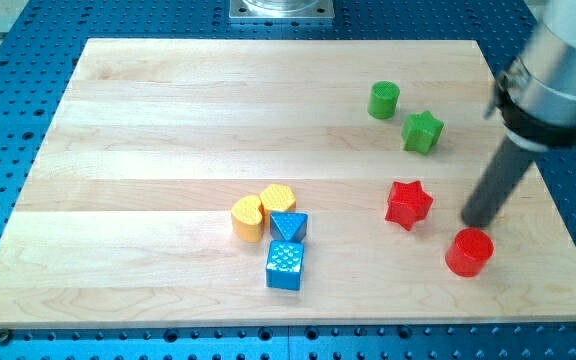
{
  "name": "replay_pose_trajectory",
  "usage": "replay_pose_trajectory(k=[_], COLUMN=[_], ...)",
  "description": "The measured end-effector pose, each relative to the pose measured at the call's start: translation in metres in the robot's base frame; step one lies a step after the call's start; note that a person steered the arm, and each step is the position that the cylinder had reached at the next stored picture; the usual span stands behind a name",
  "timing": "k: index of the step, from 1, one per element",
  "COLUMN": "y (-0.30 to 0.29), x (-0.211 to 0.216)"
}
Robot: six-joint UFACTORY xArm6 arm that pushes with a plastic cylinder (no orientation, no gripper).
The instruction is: Push the red blocks to the bottom right of the board
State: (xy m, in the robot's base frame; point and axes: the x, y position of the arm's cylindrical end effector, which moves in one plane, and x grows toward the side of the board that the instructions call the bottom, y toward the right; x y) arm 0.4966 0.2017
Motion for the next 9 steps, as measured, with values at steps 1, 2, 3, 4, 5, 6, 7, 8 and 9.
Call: replay_pose_trajectory(k=[1, 2, 3, 4, 5, 6, 7, 8, 9], y=[-0.034, -0.064, -0.059, -0.081, -0.105, -0.063, -0.039, -0.078, -0.101], x=[-0.030, -0.022, 0.000, -0.030, 0.015, 0.044, 0.047, 0.015, -0.068])
